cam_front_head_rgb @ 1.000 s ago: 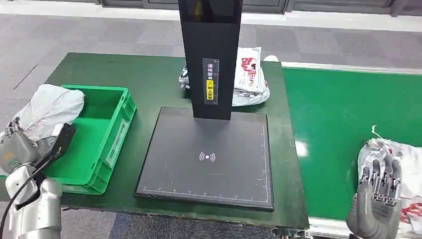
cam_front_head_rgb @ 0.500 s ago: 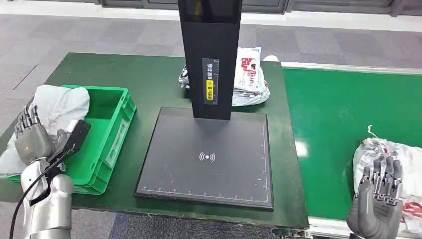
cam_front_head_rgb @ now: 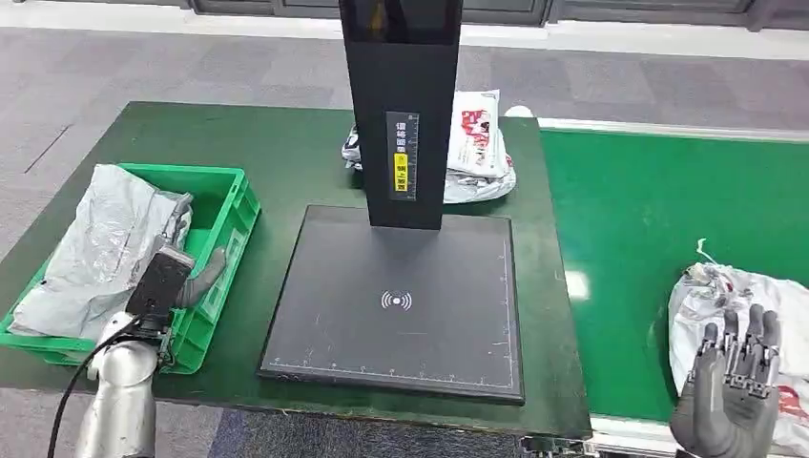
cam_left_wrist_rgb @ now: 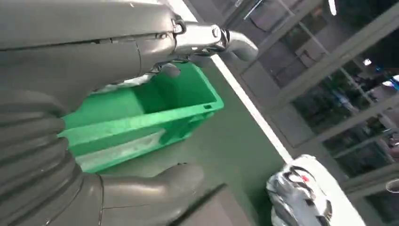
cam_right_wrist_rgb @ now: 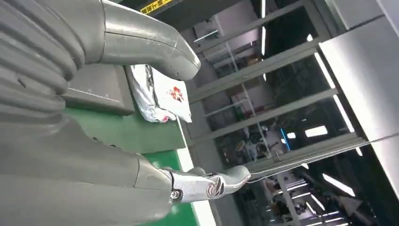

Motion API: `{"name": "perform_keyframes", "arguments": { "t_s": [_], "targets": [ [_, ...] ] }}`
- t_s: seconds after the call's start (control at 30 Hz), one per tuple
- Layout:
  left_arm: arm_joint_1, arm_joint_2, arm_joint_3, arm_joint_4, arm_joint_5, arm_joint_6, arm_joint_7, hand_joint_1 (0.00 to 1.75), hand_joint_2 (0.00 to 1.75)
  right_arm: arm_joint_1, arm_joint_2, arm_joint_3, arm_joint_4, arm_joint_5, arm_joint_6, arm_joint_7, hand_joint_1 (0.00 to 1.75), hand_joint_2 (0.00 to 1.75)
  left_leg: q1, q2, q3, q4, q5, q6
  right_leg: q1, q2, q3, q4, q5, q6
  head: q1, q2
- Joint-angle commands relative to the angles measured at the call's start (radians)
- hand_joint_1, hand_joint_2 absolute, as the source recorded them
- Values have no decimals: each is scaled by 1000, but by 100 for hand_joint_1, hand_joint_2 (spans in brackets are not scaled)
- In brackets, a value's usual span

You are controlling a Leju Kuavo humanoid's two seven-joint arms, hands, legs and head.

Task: Moved the parcel from conveyor to table for the left to box.

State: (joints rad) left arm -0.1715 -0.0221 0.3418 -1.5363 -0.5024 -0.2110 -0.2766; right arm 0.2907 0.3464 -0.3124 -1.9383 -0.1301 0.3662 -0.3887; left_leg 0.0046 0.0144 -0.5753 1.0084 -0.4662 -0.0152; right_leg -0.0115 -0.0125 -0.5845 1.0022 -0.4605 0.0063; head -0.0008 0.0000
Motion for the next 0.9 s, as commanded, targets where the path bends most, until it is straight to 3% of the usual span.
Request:
{"name": "perform_keyframes", "arguments": {
  "t_s": [0.03, 0.13, 0.17, 0.4, 0.47, 0.63, 0.9],
  "targets": [
    [-6, -36, -124, -81, 21, 74, 43, 0, 0, 3, 3, -57, 26, -13, -31, 12, 0, 175, 1, -5, 0, 0, 1, 0, 1, -4, 2, -1, 0, 0, 0, 0],
    [9, -51, -116, -109, 74, 79, 25, 0, 0, 1, 3, -62, 23, -18, -39, 19, 0, 175, 1, -4, 1, -1, 0, 0, 1, -1, 3, -2, 0, 0, 0, 0],
    [19, -58, -117, -126, 92, 85, 18, 0, 175, -3, 3, -68, 24, -18, -43, 27, 0, 175, 1, -2, 1, -1, 0, 0, 1, -1, 2, -1, 0, 0, 0, 0],
    [115, -94, -178, -193, 211, 34, -9, 0, 175, -86, -13, -161, 118, 55, -60, 93, 0, 175, 1, -4, 5, -4, 1, 1, 0, -1, 7, -5, 1, 0, 0, 0],
    [169, -114, -232, -207, 297, -23, -33, 0, 175, -143, -64, -204, 195, 157, -96, 134, 0, 175, 1, 1, 3, -2, 0, 1, 0, 2, 4, -3, 1, 0, 0, 0],
    [215, -145, -332, -152, 440, -98, -61, 0, 175, -263, -224, -235, 418, 319, -97, 219, 0, 175, 0, -2, 4, -3, 1, 2, -1, 0, 6, -6, 2, 1, 0, 0],
    [212, -136, -329, -154, 445, -95, -65, 0, 175, -268, -220, -240, 429, 324, -92, 209, 0, 175, -1, -2, 3, -2, 1, 2, -2, 0, 5, -4, 2, 2, 0, 0]
  ]
}}
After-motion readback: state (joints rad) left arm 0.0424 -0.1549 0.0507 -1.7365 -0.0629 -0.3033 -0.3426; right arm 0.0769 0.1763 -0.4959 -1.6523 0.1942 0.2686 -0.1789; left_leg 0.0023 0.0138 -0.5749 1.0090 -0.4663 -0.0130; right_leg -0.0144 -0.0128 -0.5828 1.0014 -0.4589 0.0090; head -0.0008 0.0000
